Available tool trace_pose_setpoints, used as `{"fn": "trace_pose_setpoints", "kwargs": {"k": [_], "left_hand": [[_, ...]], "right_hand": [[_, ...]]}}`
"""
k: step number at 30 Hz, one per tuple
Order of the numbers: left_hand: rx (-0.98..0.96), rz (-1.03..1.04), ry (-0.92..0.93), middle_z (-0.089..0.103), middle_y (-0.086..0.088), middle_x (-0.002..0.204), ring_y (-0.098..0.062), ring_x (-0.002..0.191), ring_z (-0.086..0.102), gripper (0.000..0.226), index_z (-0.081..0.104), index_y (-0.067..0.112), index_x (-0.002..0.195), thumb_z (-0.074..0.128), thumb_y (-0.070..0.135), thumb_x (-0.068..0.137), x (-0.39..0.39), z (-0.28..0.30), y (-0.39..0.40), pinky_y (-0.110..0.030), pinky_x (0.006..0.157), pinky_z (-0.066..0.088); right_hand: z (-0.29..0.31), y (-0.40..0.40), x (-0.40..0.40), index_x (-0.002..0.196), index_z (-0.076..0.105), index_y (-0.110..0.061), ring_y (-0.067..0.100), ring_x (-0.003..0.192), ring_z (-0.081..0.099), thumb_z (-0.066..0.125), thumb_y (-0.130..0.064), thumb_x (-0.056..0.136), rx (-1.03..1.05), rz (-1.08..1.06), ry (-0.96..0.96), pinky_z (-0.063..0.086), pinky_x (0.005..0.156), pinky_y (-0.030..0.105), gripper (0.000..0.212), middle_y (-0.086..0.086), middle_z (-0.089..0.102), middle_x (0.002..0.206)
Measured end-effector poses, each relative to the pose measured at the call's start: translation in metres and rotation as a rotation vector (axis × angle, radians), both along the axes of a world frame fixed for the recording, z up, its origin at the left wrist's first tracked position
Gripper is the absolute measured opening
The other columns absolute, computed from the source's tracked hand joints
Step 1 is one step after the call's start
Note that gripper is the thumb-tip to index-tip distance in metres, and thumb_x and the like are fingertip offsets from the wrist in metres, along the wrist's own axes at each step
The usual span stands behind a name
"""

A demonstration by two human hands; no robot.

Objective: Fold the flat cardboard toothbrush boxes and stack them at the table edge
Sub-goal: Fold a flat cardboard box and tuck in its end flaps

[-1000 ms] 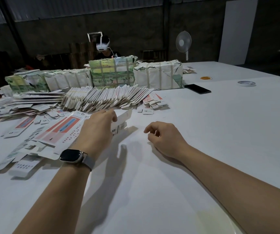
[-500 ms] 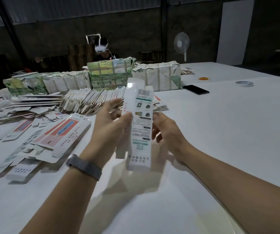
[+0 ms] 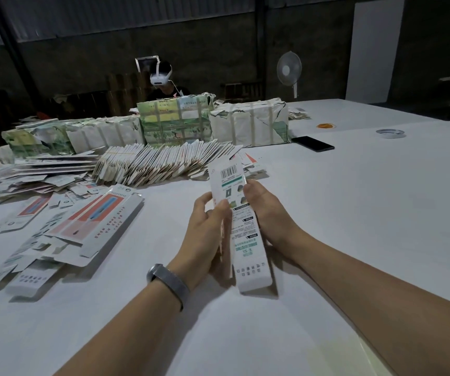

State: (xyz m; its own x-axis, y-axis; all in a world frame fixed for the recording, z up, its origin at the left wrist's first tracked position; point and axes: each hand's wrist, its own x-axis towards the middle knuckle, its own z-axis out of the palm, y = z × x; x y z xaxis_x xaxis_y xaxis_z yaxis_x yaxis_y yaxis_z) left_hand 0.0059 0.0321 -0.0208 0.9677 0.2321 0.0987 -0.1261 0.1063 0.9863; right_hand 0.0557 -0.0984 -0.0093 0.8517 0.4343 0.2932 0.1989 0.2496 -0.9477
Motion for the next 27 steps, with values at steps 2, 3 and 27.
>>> {"fn": "trace_pose_setpoints", "kwargs": {"k": [2,3,27], "left_hand": [[0.027,-0.018,-0.043,0.079,0.001,0.089,-0.016,0.078,0.076,0.018,0.048,0.037,0.119,0.054,0.03,0.104,0.0018,-0.0033,-0.0005,-0.025,0.06,0.058],[0.047,-0.028,-0.051,0.079,0.001,0.09,-0.017,0.079,0.077,0.019,0.047,0.037,0.12,0.054,0.031,0.103,0.0021,-0.0047,-0.0008,-0.025,0.061,0.058],[0.124,-0.056,-0.106,0.077,0.011,0.084,-0.006,0.072,0.073,0.018,0.051,0.021,0.121,0.044,0.03,0.108,-0.0018,0.0006,-0.0008,-0.02,0.056,0.055]], "right_hand": [[-0.0007,0.0005,0.0007,0.135,0.049,-0.015,0.028,0.101,0.071,0.039,-0.027,0.107,-0.009,0.02,0.004,0.059,0.078,0.035,0.032,0.012,0.071,0.12],[-0.0007,0.0007,0.0007,0.137,0.047,-0.017,0.028,0.102,0.071,0.04,-0.028,0.107,-0.009,0.029,0.009,0.059,0.078,0.034,0.033,0.011,0.071,0.121],[-0.0053,0.0012,0.0028,0.129,0.046,-0.029,0.023,0.082,0.074,0.048,-0.022,0.105,0.013,-0.069,-0.023,0.059,0.068,0.034,0.025,0.007,0.076,0.104]]}}
